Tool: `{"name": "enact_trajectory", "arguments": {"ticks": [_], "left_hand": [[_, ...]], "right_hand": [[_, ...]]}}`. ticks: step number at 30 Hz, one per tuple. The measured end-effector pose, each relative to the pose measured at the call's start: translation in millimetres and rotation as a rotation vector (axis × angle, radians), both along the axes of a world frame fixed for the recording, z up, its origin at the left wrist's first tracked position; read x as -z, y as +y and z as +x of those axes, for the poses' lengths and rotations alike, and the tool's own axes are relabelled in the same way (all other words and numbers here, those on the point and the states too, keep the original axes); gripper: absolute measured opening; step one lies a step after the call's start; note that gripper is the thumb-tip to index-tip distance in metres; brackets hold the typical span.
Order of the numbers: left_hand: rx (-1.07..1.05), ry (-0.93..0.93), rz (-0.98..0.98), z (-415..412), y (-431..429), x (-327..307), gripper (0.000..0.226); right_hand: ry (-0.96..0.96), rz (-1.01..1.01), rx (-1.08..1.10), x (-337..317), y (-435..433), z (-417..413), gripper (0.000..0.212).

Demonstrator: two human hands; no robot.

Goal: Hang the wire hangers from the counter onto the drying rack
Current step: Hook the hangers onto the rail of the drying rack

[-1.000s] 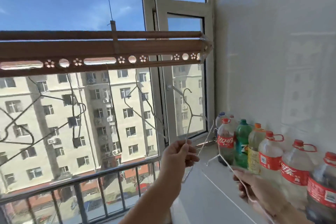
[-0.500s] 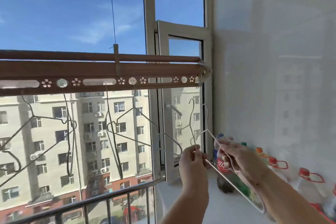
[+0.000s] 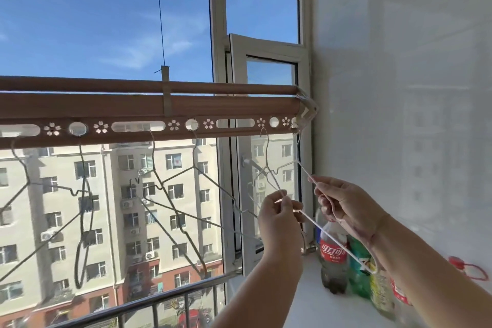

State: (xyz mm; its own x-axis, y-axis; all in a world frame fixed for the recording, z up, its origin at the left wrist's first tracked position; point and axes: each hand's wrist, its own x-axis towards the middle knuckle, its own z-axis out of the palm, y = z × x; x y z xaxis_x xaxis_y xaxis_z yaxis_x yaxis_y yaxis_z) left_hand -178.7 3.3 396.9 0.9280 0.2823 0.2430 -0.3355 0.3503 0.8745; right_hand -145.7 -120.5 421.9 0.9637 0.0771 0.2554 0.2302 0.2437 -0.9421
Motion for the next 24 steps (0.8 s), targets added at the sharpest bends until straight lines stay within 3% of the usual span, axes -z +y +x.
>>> {"name": "enact_trajectory", "arguments": {"ticks": [24], "left_hand": [[0.042, -0.013, 0.088, 14, 35, -22, 0.017]], "right_hand": [[0.042, 0.014, 0.023, -13, 28, 37, 0.026]]}}
